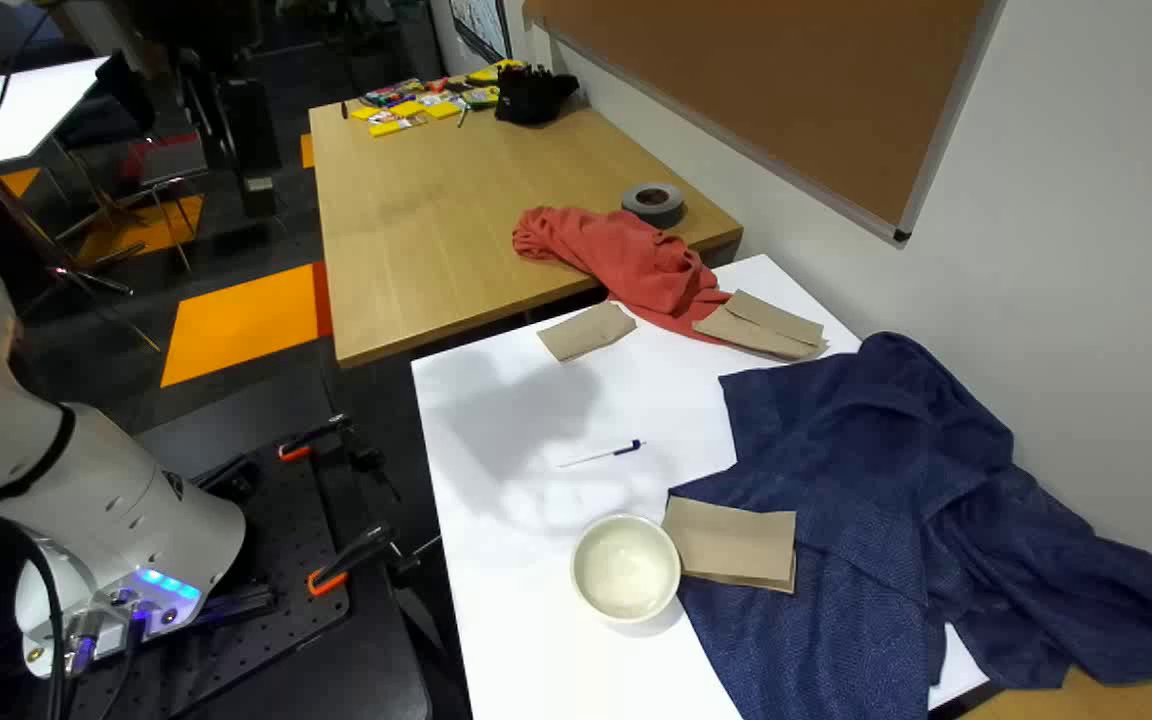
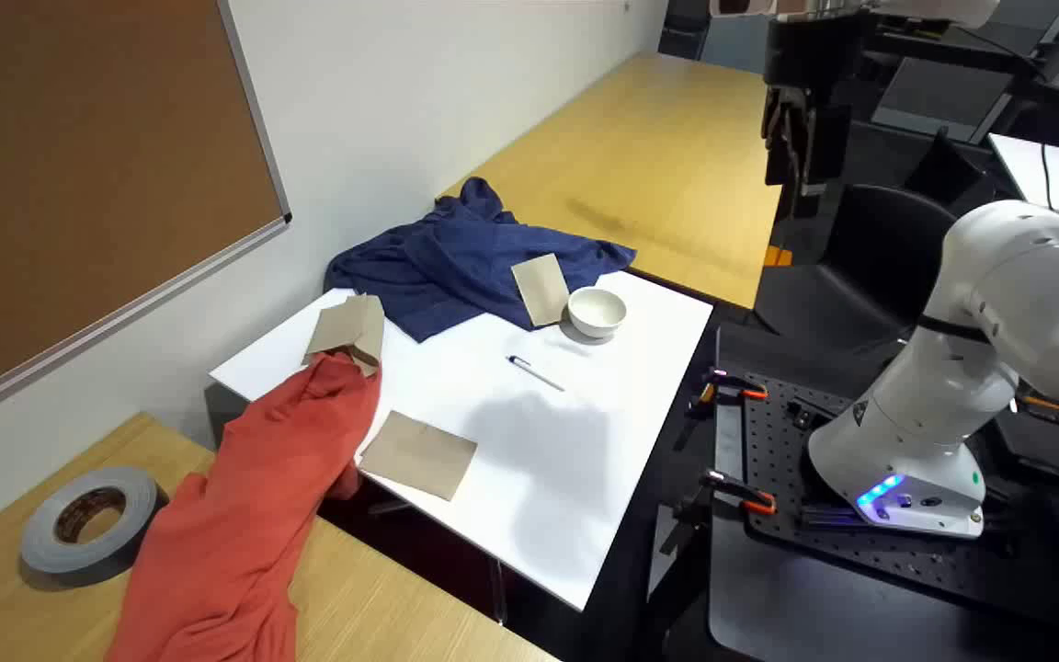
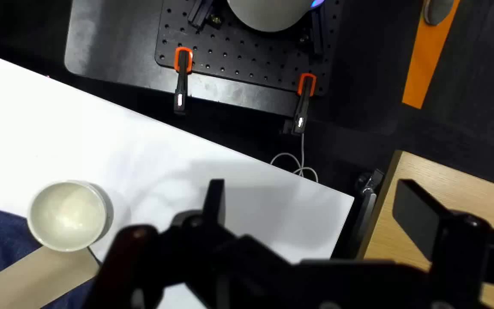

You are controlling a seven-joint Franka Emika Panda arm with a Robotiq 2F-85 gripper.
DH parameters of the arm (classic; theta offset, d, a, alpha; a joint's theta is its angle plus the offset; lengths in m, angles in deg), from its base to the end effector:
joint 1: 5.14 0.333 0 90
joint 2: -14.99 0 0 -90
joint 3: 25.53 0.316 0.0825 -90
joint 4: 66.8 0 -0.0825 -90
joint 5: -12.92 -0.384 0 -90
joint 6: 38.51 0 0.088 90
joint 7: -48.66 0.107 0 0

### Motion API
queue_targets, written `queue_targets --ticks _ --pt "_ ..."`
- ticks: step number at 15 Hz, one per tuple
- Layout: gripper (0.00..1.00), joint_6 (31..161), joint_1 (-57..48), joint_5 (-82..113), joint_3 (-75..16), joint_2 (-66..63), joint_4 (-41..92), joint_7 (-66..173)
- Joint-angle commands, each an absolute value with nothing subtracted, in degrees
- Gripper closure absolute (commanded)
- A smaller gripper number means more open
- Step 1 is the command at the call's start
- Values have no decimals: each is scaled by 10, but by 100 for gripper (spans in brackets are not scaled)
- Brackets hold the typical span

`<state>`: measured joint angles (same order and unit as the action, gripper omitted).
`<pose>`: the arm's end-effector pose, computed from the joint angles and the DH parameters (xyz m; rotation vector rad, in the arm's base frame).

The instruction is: Move the white bowl to the left

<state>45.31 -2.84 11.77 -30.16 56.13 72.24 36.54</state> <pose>0.3053 -0.0144 0.5284 -3.0046 -0.2970 0.3601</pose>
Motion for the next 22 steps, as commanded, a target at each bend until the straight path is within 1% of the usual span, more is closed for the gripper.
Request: queue_targets --ticks 1,6,10,14,17,22 --pt "0 452 -31 117 -300 561 721 364" --pt "0 452 -31 117 -300 561 721 364" --pt "0 527 -48 113 -297 558 733 409" --pt "0 642 -67 120 -293 551 762 453" --pt "0 760 -82 118 -296 533 796 484" --pt "0 934 -112 124 -296 454 836 523"
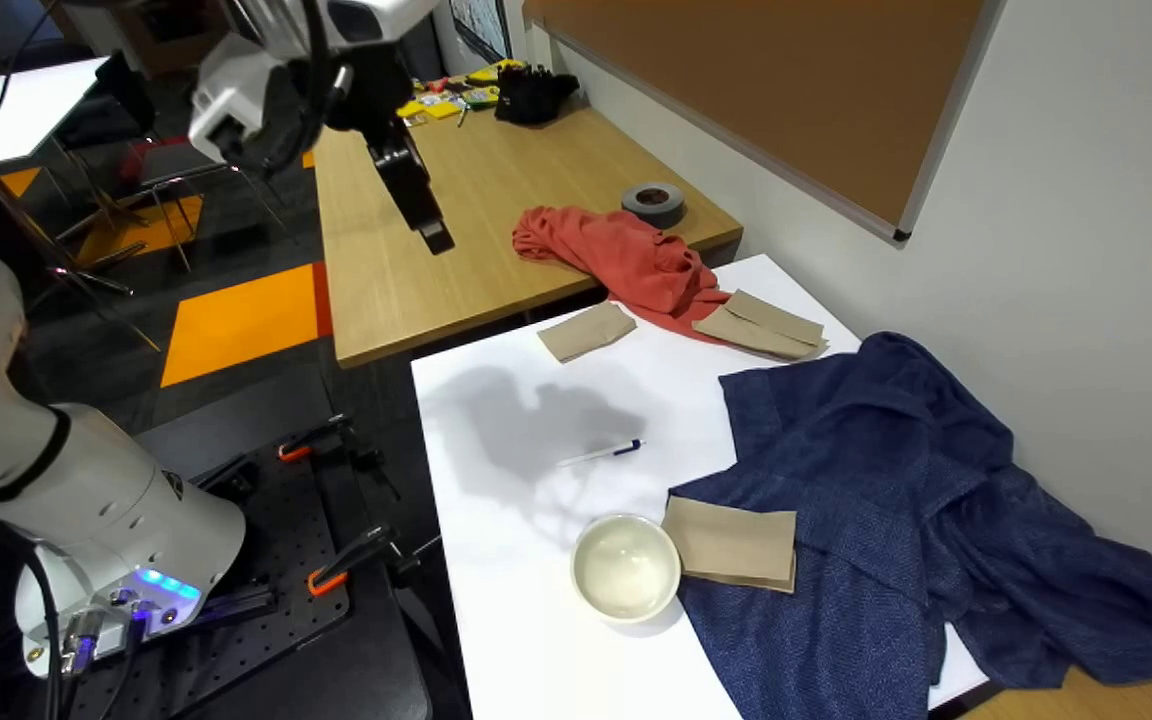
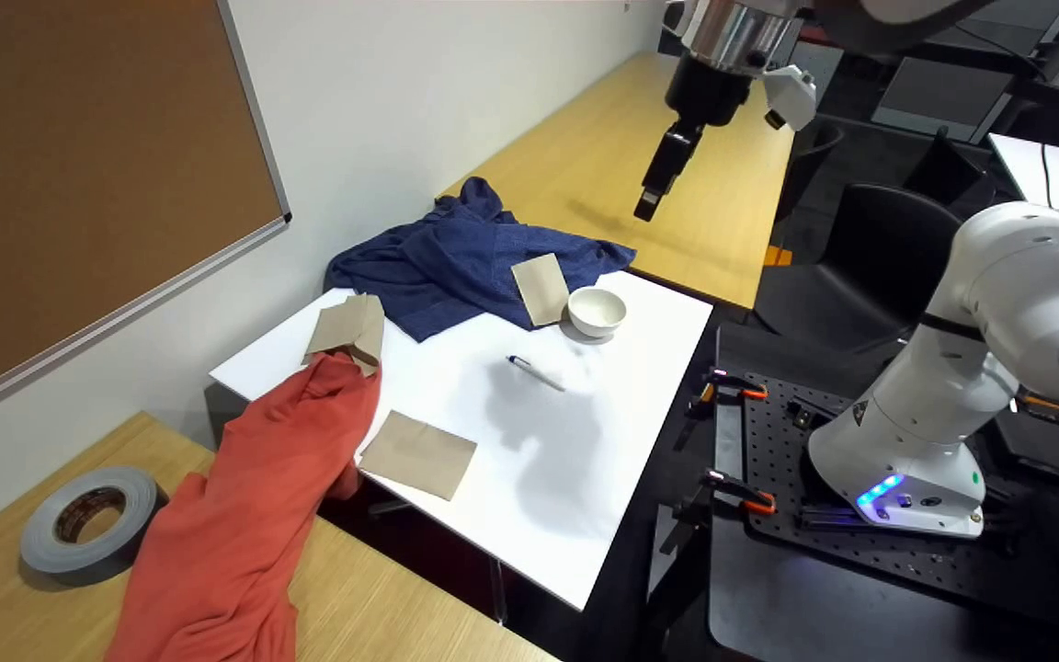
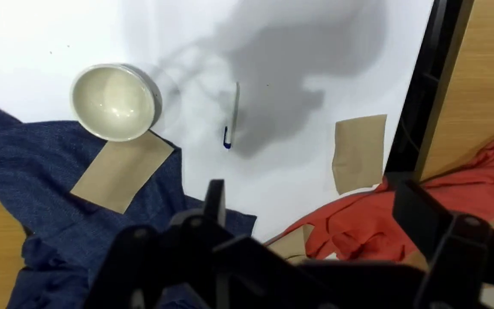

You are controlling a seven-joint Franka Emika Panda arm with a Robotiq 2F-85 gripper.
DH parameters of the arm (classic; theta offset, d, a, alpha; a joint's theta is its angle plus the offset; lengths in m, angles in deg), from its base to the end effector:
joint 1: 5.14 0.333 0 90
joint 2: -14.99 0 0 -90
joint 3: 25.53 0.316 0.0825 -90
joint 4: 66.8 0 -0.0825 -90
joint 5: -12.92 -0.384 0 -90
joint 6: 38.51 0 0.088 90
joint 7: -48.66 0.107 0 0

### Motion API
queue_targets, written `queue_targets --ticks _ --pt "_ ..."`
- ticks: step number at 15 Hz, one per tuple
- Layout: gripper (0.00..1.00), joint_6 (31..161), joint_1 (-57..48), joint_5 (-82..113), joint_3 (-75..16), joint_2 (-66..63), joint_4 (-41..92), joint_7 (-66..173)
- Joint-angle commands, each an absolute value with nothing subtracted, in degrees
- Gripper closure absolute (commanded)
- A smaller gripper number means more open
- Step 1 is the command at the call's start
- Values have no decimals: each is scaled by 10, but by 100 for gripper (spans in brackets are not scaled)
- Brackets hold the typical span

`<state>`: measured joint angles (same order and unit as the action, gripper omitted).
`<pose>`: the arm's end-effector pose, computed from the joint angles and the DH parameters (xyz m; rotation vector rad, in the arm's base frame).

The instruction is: Move the white bowl to the left

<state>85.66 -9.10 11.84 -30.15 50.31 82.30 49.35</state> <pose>0.3712 -0.0561 0.4691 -3.0670 0.2465 -0.2825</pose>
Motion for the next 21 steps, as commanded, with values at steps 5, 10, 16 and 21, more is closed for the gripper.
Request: queue_targets --ticks 5,10,16,21 --pt "0 1048 -150 147 -293 346 838 579" --pt "0 1120 -187 183 -300 250 827 641" --pt "0 1131 -195 224 -319 214 826 681" --pt "0 1131 -193 227 -323 207 824 682"
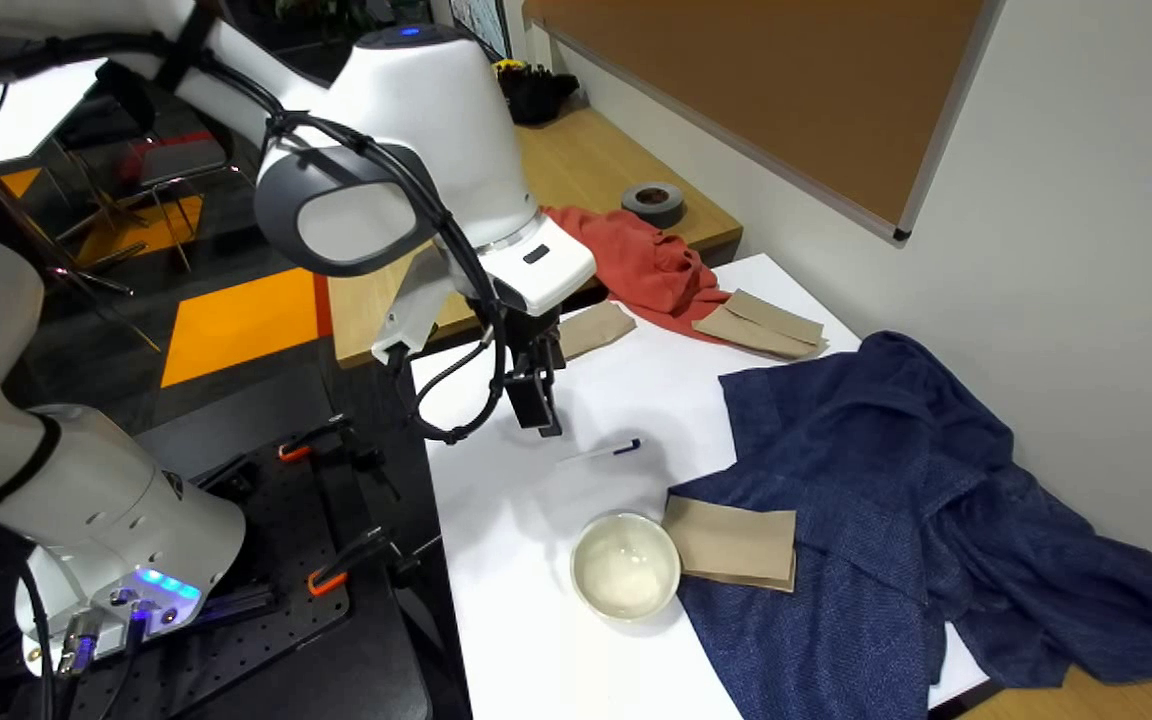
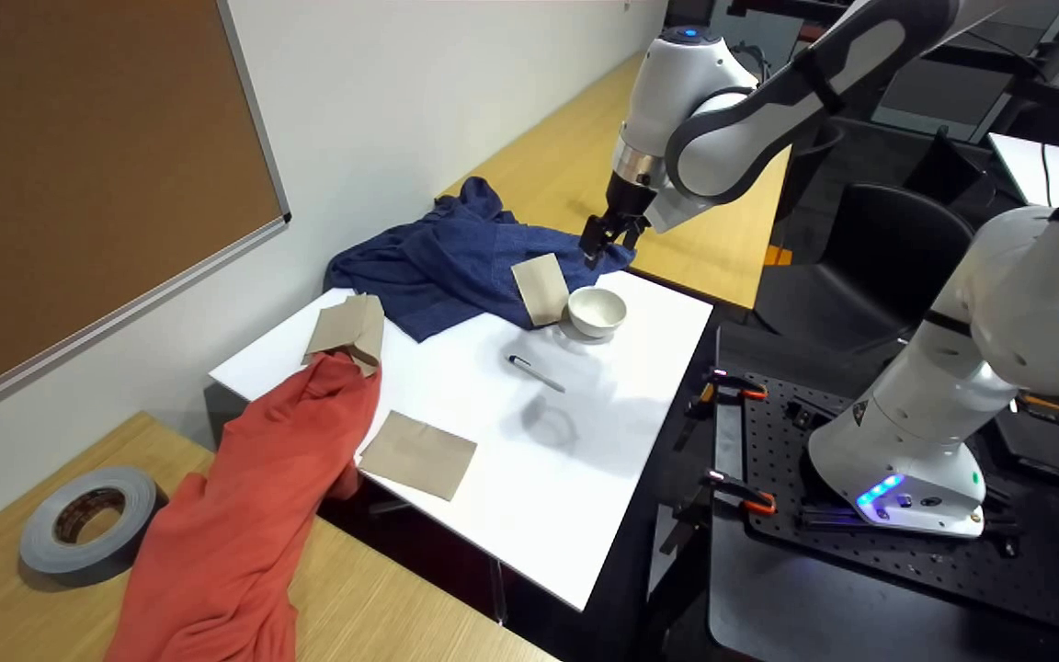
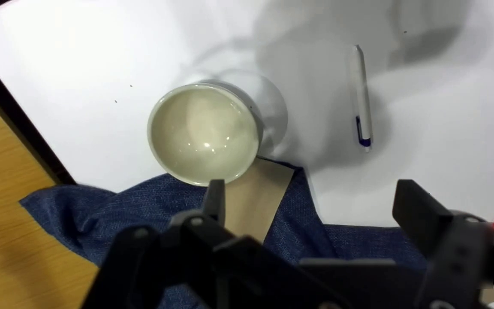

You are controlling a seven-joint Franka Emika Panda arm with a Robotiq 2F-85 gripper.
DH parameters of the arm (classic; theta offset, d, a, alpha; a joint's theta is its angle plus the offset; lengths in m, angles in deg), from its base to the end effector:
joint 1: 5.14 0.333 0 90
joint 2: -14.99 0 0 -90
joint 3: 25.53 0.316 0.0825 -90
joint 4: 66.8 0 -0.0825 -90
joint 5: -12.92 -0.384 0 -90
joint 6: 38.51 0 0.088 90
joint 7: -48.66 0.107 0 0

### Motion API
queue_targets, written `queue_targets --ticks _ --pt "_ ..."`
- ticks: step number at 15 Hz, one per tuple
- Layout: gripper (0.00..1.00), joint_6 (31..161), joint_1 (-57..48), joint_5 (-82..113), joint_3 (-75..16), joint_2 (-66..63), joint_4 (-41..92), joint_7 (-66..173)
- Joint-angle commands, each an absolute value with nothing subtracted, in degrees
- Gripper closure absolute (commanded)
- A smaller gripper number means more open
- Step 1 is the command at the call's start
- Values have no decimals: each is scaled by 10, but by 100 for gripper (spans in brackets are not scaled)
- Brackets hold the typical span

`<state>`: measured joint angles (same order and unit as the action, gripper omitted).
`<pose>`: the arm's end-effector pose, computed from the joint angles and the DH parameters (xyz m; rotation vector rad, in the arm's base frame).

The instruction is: Move the white bowl to the left

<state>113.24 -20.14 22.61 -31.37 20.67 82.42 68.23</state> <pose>0.4199 -0.1544 0.3021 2.9322 -0.8466 0.2174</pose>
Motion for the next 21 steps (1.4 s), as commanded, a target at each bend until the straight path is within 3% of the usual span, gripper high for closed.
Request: queue_targets --ticks 1,21 --pt "0 1132 -198 241 -322 194 812 702" --pt "0 1177 -89 221 -434 -148 615 777"
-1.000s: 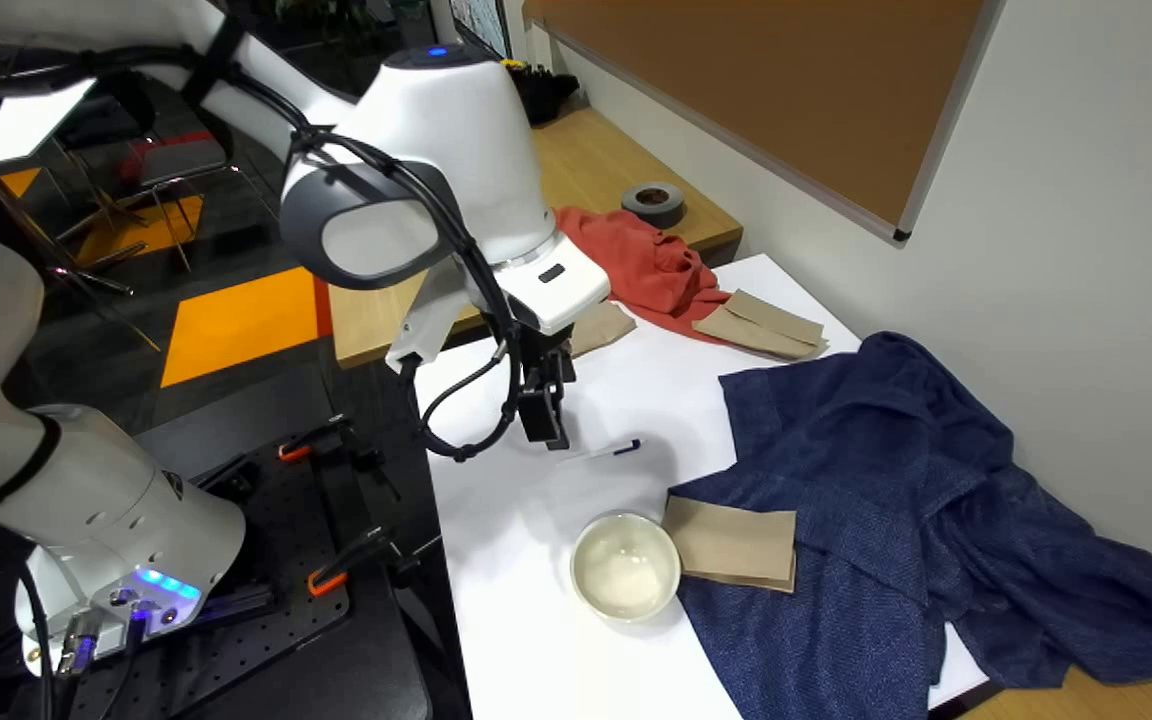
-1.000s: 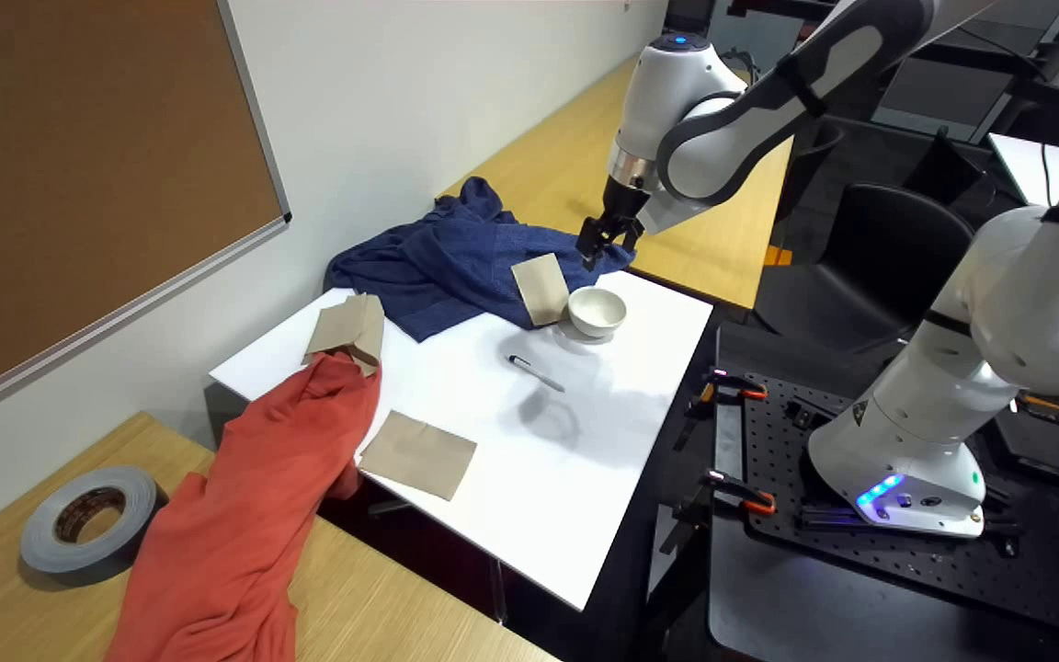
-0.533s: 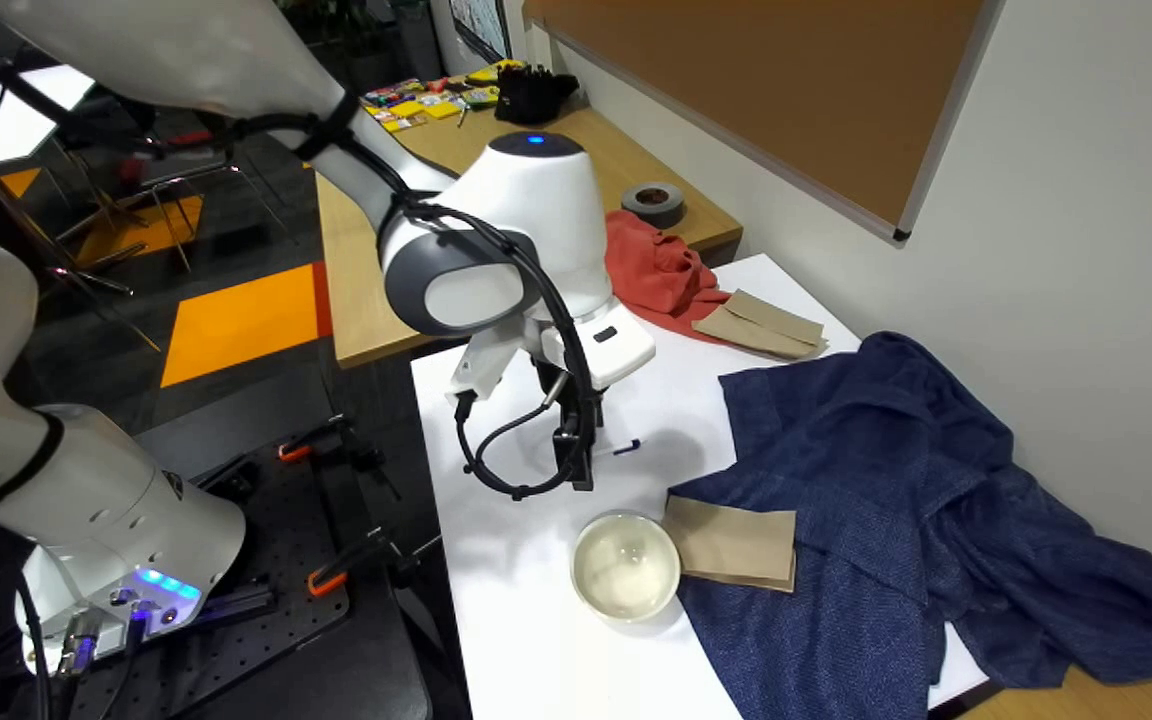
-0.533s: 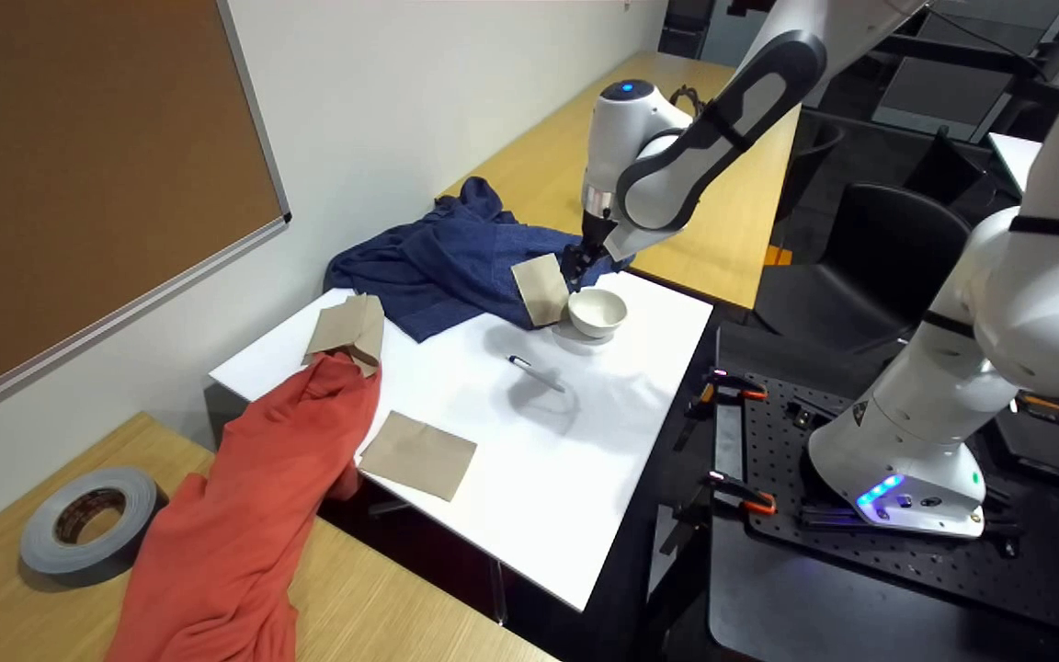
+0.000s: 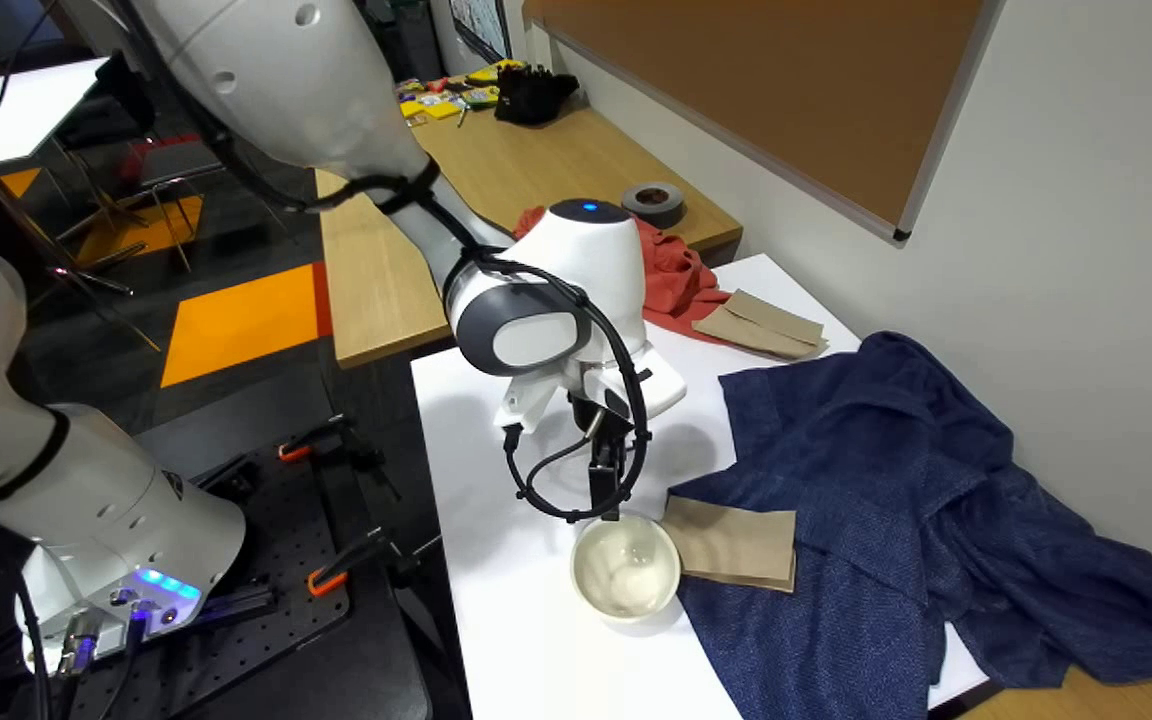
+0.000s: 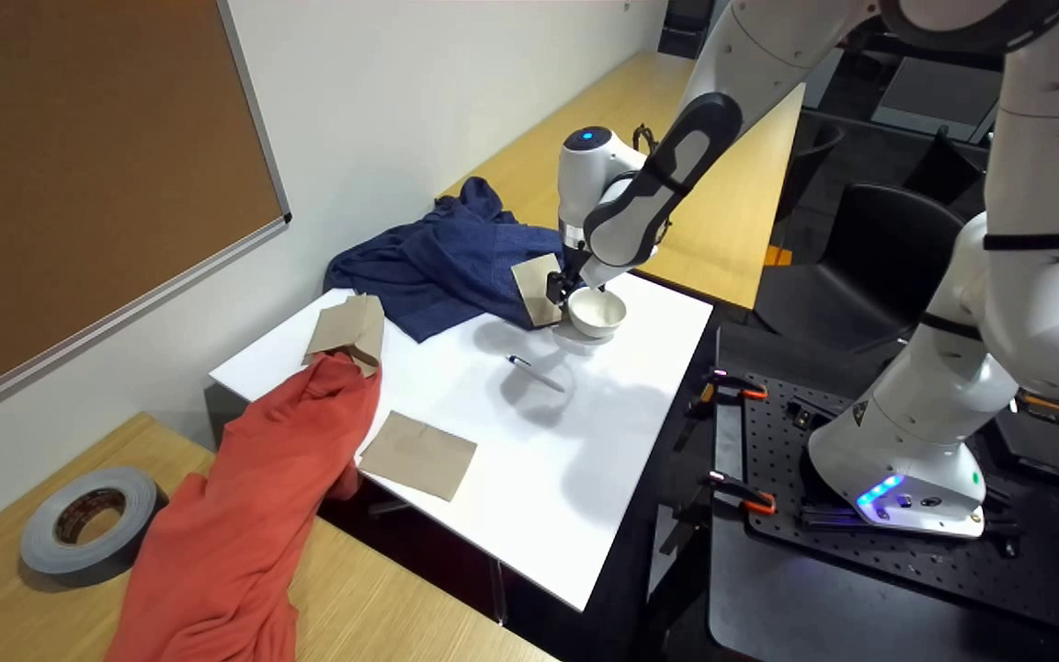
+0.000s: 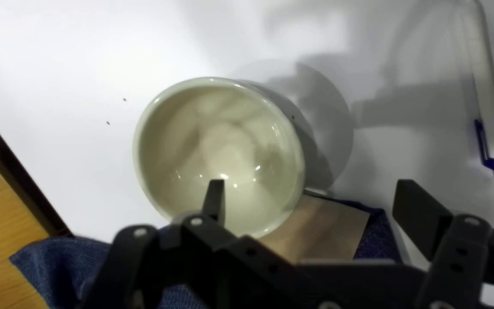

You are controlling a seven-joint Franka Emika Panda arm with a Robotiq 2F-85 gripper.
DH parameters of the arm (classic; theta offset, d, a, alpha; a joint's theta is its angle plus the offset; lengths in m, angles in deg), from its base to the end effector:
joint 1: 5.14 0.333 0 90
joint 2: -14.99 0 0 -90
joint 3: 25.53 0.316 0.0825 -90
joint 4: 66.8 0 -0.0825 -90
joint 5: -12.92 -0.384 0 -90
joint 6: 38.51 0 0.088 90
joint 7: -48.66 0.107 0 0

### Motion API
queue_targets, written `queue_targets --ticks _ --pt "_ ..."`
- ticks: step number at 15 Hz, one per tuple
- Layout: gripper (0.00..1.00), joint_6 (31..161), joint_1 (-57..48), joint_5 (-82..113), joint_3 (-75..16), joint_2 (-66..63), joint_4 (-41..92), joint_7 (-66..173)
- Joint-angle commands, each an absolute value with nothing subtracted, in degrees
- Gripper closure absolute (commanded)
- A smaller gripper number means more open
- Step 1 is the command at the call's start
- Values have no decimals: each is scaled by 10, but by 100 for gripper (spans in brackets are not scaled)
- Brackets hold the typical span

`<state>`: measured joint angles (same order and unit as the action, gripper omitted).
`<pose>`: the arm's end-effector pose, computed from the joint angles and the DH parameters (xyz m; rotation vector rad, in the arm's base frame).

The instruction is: Move the white bowl to the left

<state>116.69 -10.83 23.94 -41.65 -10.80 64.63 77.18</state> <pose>0.4854 -0.1949 0.1578 2.7735 -0.9763 -0.0234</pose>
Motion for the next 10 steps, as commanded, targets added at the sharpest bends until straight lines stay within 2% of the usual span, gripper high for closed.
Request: queue_targets --ticks 1,10 --pt "0 1176 -88 213 -435 -158 608 775" --pt "0 1170 -82 163 -449 -235 551 774"
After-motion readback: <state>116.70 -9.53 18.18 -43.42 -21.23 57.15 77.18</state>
